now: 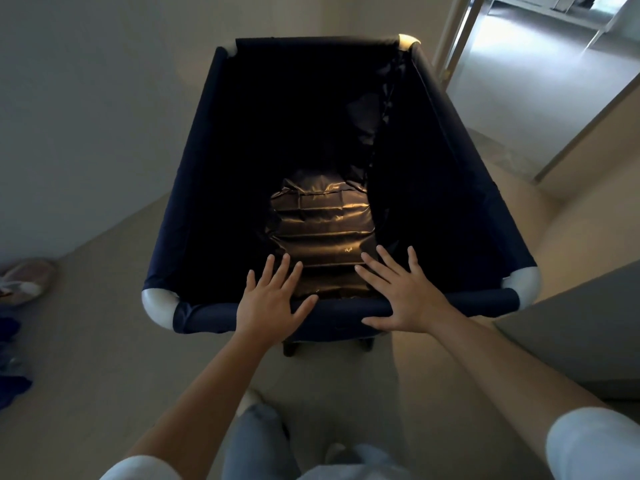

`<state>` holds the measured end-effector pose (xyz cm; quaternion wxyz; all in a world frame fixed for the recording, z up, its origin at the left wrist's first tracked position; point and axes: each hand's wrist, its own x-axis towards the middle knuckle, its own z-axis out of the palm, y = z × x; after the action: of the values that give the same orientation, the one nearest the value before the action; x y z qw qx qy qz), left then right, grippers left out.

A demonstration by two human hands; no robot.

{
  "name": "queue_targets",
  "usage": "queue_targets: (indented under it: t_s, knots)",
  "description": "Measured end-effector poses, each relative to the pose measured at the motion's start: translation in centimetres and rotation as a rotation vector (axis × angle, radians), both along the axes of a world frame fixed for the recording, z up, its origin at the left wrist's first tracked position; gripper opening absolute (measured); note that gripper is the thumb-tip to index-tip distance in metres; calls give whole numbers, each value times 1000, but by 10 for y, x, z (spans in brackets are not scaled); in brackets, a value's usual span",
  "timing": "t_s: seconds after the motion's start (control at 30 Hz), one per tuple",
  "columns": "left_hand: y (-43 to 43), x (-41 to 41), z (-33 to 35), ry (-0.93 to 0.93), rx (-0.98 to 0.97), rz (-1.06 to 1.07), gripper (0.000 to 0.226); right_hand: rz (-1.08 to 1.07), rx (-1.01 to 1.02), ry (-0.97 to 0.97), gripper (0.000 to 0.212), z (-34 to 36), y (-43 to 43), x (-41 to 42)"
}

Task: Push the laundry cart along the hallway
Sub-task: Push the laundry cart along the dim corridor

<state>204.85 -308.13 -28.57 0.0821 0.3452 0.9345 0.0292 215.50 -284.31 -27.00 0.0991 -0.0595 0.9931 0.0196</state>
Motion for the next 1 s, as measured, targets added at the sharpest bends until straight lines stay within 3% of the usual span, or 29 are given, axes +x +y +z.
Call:
queue_targets:
  t_s: [0.77,1.0]
  knots:
    - [54,-288,-1,-2,-13,-110,83,-138,-26,-32,86,-2,40,-260]
    - [69,-386,0,1,-41,-166,71,-182,-17,-37,86,-6,49,-345]
